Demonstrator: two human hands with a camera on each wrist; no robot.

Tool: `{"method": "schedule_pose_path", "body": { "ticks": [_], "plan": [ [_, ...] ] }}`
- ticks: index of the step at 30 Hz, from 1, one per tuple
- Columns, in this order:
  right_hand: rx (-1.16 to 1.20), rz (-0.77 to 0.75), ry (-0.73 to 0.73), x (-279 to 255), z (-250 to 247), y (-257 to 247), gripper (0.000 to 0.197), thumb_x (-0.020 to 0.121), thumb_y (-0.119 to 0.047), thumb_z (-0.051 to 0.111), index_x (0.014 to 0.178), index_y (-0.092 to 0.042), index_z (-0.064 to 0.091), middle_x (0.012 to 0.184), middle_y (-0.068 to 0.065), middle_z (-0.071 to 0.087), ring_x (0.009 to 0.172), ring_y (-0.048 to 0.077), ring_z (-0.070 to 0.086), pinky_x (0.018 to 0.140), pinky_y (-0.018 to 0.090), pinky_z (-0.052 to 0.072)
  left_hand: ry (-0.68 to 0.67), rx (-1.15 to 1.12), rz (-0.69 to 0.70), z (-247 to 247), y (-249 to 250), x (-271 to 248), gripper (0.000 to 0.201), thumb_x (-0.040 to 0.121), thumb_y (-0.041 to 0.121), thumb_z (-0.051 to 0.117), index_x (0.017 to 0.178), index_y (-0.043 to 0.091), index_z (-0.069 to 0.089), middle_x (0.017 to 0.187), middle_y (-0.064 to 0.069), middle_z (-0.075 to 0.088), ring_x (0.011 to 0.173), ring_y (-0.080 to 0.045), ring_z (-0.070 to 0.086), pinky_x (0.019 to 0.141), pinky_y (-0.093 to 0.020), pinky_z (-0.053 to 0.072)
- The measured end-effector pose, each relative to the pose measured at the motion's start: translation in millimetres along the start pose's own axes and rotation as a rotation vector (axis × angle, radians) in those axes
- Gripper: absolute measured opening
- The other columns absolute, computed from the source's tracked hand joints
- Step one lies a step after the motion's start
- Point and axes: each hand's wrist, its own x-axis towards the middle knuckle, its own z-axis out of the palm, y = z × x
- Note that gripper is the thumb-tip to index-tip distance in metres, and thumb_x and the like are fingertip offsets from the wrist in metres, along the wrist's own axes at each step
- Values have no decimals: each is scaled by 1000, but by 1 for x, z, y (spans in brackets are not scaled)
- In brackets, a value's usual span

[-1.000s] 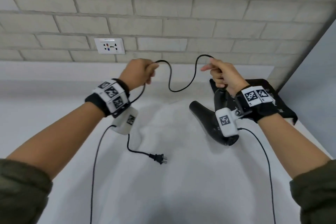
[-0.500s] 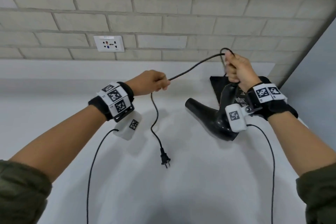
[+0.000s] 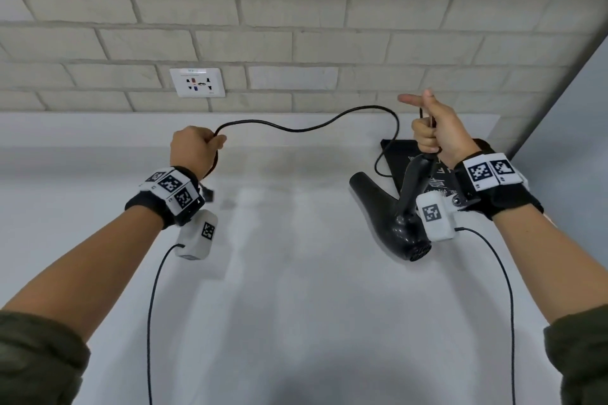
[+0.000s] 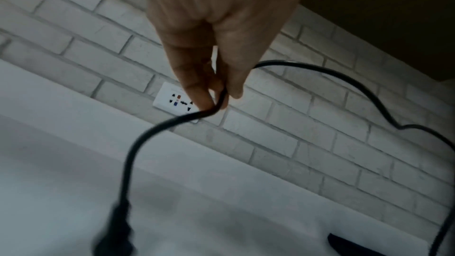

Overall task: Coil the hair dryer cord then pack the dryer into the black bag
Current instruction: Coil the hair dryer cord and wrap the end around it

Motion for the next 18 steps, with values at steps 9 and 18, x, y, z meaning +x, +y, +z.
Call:
{"method": "schedule_pose_path", "body": {
  "ticks": [9,18],
  "plan": [
    [128,95,-224,-3,12,-3,62,98,-40,18,86,-14,73,31,-14,21,25,0,15,30,10,12,-712,468,-53,16,-3,-24,28,79,26,68,59,7,63,59,-1,63,54,-15,58,54,-22,47],
    [93,268,-462,-10,39,-11,71,96,-39,18,63,-10,74,34,-10,11,29,5,6,36,13,6,-485,-58,303,16,83,-38,76,84,32,62,145,13,21,148,-13,29,133,-26,35,105,-31,32]
  ]
}}
